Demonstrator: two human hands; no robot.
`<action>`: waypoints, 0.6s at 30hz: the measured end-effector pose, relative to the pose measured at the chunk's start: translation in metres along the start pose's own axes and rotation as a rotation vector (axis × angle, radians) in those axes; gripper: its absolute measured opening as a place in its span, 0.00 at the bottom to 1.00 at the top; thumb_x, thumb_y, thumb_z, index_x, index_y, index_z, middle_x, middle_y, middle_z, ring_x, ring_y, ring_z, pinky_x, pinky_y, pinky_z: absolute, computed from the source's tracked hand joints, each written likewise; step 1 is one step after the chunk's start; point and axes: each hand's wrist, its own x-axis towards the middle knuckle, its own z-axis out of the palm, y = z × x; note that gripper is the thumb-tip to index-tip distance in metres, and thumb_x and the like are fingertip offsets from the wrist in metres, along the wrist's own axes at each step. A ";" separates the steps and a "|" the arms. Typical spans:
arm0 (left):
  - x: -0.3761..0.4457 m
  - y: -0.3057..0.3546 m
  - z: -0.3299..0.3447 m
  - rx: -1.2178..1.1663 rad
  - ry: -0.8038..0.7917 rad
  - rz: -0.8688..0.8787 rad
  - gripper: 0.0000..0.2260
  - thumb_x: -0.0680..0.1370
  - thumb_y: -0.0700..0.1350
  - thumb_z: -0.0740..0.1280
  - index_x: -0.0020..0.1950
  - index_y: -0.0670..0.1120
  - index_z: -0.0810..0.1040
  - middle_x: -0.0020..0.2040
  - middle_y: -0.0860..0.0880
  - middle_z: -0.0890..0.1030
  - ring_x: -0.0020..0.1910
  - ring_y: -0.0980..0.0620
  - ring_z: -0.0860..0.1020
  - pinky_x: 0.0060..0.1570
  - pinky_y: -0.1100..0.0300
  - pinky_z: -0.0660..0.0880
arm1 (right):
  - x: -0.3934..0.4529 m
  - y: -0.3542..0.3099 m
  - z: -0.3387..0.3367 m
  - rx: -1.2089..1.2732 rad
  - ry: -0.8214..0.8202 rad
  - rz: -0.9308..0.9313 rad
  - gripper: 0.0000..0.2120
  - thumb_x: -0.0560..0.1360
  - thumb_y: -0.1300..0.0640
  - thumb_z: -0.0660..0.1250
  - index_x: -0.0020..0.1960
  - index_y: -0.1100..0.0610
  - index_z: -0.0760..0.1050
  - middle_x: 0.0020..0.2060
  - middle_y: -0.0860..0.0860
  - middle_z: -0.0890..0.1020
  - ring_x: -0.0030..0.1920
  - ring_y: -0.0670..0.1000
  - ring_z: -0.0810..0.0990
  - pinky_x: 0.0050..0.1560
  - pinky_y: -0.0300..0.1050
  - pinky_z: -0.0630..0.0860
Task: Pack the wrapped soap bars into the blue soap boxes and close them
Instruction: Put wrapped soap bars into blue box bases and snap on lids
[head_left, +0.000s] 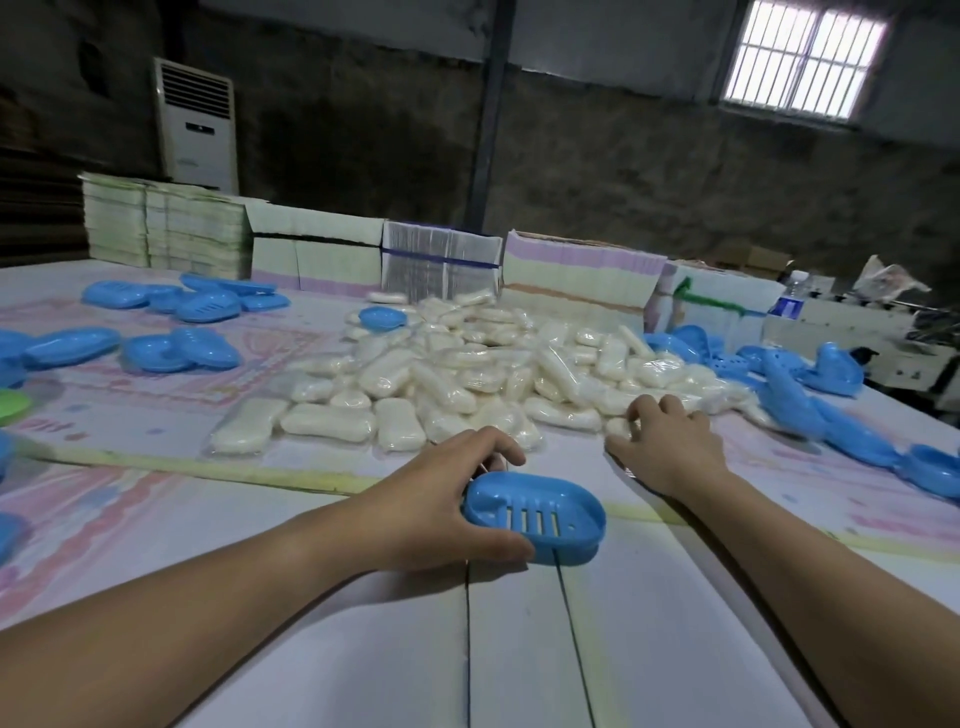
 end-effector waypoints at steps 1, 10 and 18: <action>0.000 0.000 0.000 -0.001 0.003 0.002 0.28 0.63 0.61 0.77 0.57 0.70 0.66 0.52 0.64 0.73 0.51 0.66 0.74 0.45 0.71 0.73 | 0.000 0.001 0.001 0.012 0.004 -0.001 0.25 0.73 0.38 0.61 0.65 0.49 0.68 0.63 0.53 0.71 0.61 0.62 0.69 0.56 0.56 0.70; 0.001 -0.002 0.002 -0.004 0.014 0.027 0.29 0.60 0.66 0.73 0.58 0.71 0.66 0.52 0.66 0.73 0.54 0.64 0.75 0.51 0.70 0.74 | -0.017 0.001 -0.024 0.219 0.146 -0.229 0.20 0.75 0.41 0.54 0.65 0.41 0.70 0.57 0.52 0.76 0.53 0.58 0.77 0.46 0.49 0.69; 0.001 -0.004 0.003 -0.003 0.066 0.046 0.29 0.61 0.64 0.76 0.58 0.69 0.69 0.53 0.63 0.76 0.53 0.60 0.78 0.51 0.66 0.76 | -0.029 -0.010 -0.040 0.194 0.291 -0.329 0.15 0.79 0.49 0.57 0.65 0.43 0.70 0.49 0.54 0.83 0.51 0.60 0.78 0.41 0.48 0.67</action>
